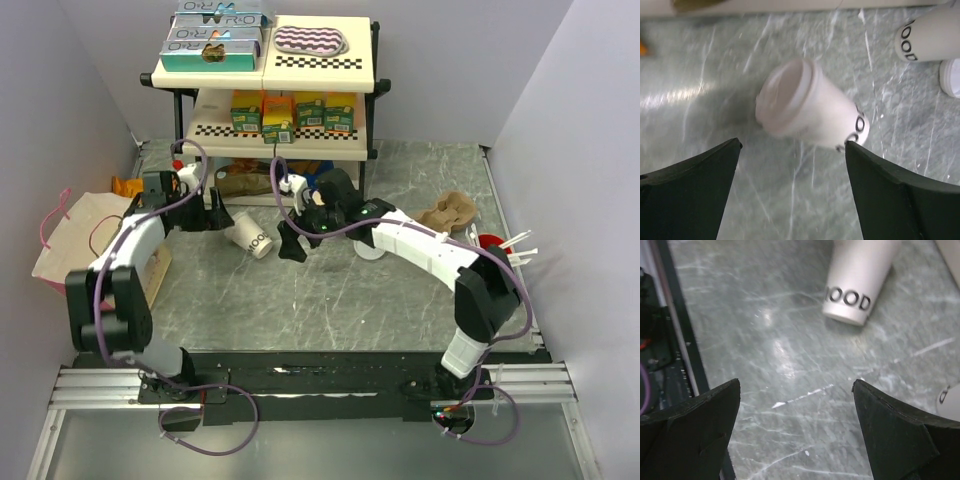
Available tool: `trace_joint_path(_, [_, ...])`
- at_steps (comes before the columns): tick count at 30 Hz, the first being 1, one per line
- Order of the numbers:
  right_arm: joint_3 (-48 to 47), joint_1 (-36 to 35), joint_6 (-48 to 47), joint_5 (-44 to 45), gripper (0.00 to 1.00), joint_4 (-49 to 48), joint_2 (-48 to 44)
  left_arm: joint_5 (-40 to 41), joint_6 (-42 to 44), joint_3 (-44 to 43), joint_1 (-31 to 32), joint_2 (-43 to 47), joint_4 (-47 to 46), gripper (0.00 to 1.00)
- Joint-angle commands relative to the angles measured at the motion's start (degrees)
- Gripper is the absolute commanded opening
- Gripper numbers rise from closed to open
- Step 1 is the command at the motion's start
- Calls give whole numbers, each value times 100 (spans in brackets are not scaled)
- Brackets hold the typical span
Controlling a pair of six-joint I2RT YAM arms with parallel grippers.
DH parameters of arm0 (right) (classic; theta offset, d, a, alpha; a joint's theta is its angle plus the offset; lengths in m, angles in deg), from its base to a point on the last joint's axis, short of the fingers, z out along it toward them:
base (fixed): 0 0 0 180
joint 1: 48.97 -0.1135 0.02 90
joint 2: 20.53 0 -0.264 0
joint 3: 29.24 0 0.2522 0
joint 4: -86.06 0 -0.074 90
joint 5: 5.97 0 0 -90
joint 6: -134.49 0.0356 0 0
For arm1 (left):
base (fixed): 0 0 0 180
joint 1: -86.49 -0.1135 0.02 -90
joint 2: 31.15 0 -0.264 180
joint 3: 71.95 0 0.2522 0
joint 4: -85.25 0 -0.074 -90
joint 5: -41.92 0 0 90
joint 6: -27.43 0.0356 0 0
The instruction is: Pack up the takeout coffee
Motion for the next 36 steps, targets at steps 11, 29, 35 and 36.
trace_joint_path(11, [216,38,151,317,100,213,-154,-1139,392,-1015,204,-1578,-1082,74])
trace_joint_path(29, [638,302,283,282,100,107,-479,64,1464,-417,1031,-665,-63,36])
trace_joint_path(35, [796,346,274,291,100,46,-646,276,1939,-303,1102,-330,526,43])
trace_joint_path(36, [831,355,274,291,100,28,-664,267,1965,-277,1102,-321,596,41])
